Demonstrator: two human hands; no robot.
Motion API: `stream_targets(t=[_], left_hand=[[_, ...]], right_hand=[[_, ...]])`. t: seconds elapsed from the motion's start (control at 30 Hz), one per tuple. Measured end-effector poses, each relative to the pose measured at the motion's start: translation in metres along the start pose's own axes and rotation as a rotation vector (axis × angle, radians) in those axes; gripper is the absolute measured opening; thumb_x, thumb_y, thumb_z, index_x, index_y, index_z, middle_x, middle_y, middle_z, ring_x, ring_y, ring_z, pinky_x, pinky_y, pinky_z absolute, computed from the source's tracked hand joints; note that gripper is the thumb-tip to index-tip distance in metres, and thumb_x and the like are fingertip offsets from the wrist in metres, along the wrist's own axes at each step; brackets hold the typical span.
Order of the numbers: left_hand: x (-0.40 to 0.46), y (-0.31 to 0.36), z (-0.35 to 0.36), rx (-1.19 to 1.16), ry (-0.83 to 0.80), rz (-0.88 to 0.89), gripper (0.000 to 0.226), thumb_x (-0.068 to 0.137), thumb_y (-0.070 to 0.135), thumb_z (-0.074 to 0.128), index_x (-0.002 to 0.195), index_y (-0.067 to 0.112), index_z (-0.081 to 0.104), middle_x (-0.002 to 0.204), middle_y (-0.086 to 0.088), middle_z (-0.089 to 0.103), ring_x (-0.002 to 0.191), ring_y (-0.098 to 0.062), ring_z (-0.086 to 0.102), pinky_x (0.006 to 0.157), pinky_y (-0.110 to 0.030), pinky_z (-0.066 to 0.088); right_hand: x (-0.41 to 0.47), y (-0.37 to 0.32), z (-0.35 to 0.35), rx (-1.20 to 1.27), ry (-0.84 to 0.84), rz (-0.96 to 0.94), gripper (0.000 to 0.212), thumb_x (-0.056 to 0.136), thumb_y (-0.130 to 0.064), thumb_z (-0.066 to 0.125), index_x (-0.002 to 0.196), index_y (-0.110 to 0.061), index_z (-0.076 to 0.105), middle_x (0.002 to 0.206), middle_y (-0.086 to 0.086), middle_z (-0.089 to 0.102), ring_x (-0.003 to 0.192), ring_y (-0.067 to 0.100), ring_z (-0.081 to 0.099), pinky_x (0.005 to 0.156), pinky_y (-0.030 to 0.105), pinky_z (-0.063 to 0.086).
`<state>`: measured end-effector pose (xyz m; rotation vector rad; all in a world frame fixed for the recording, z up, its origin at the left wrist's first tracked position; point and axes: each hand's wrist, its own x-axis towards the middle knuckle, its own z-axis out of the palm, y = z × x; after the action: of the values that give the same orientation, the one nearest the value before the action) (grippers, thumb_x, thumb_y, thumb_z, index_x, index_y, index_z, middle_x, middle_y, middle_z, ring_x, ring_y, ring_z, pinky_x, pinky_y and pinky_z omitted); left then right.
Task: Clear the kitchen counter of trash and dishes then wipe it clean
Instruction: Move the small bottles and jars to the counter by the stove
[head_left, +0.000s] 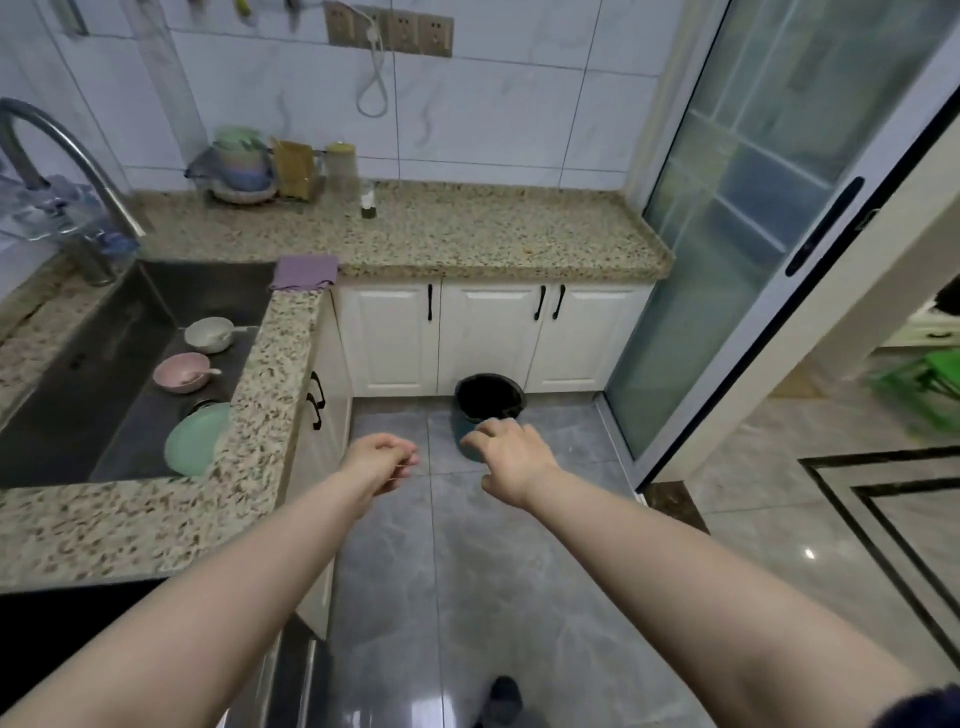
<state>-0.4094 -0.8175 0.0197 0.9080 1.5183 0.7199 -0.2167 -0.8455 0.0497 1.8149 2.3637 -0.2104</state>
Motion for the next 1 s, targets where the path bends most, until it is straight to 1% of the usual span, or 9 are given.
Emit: stream_targets(t=[0.13,0.3,0.37,0.47,0.57,0.7,0.8,0.87,1.0], left_hand=[[0.06,0.026,0.018,-0.008,0.047,-0.011,0.022,0.098,0.012,0.053,0.079,0.019,0.06,0.07,-0.001,0.06,0.057,-0.01,0.052,0.041,-0.013,0.04],[0.137,0.081,0.041,-0.068,0.11,0.011,0.023,0.098,0.016,0.055,0.076,0.018,0.061,0.068,-0.001,0.058,0.055,-0.011,0.051,0.044,-0.015,0.04],[0.16,0.108,0.045,-0.084,0.129,0.025,0.022,0.099,0.016,0.055,0.078,0.017,0.062,0.069,-0.001,0.06,0.054,-0.01,0.051,0.043,-0.015,0.041],[0.191,0.139,0.045,-0.103,0.163,0.051,0.015,0.097,0.014,0.057,0.084,0.013,0.064,0.07,-0.001,0.062,0.055,-0.011,0.055,0.049,-0.019,0.044],[0.22,0.161,0.035,-0.132,0.183,0.054,0.009,0.095,0.011,0.059,0.088,0.011,0.064,0.074,-0.004,0.063,0.057,-0.012,0.058,0.053,-0.021,0.046],[0.263,0.178,0.013,-0.141,0.231,0.028,0.01,0.095,0.009,0.06,0.086,0.011,0.063,0.074,-0.006,0.063,0.05,-0.006,0.057,0.051,-0.019,0.044],[0.297,0.191,-0.004,-0.151,0.263,0.021,0.017,0.096,0.005,0.057,0.081,0.01,0.064,0.07,-0.008,0.061,0.052,-0.012,0.054,0.051,-0.022,0.042],[0.328,0.208,-0.017,-0.147,0.301,0.056,0.021,0.096,0.003,0.054,0.079,0.01,0.062,0.068,-0.007,0.059,0.055,-0.014,0.052,0.051,-0.022,0.041],[0.388,0.237,-0.046,-0.168,0.33,0.109,0.012,0.097,0.008,0.055,0.089,0.008,0.064,0.073,-0.007,0.06,0.061,-0.015,0.054,0.059,-0.025,0.044]], right_hand=[[0.059,0.031,-0.008,-0.017,0.025,-0.054,0.058,0.087,-0.019,0.059,0.142,-0.024,0.044,0.148,0.007,0.04,0.136,0.03,0.034,0.106,0.041,0.03],[0.153,0.08,-0.035,-0.005,0.103,-0.142,0.055,0.086,-0.018,0.058,0.14,-0.024,0.048,0.144,0.007,0.045,0.133,0.03,0.039,0.105,0.04,0.031],[0.188,0.098,-0.048,0.011,0.09,-0.171,0.055,0.086,-0.017,0.058,0.139,-0.023,0.049,0.144,0.006,0.045,0.134,0.028,0.038,0.107,0.039,0.031],[0.238,0.121,-0.062,-0.011,0.038,-0.213,0.055,0.087,-0.018,0.057,0.14,-0.024,0.048,0.145,0.006,0.045,0.135,0.028,0.037,0.11,0.041,0.031],[0.294,0.139,-0.081,-0.065,0.02,-0.243,0.056,0.086,-0.016,0.058,0.141,-0.025,0.047,0.144,0.006,0.046,0.133,0.029,0.039,0.107,0.042,0.032],[0.368,0.146,-0.101,-0.11,-0.012,-0.26,0.054,0.089,-0.02,0.057,0.141,-0.026,0.046,0.143,0.006,0.048,0.132,0.029,0.041,0.107,0.041,0.032],[0.417,0.141,-0.108,-0.146,-0.023,-0.274,0.054,0.09,-0.021,0.054,0.143,-0.026,0.044,0.14,0.007,0.05,0.131,0.029,0.042,0.106,0.041,0.033],[0.45,0.137,-0.107,-0.157,-0.036,-0.264,0.053,0.091,-0.022,0.052,0.143,-0.026,0.043,0.14,0.008,0.05,0.131,0.03,0.041,0.105,0.041,0.033],[0.497,0.128,-0.104,-0.242,-0.104,-0.262,0.051,0.094,-0.027,0.05,0.144,-0.024,0.042,0.143,0.009,0.047,0.133,0.031,0.04,0.107,0.043,0.032]])
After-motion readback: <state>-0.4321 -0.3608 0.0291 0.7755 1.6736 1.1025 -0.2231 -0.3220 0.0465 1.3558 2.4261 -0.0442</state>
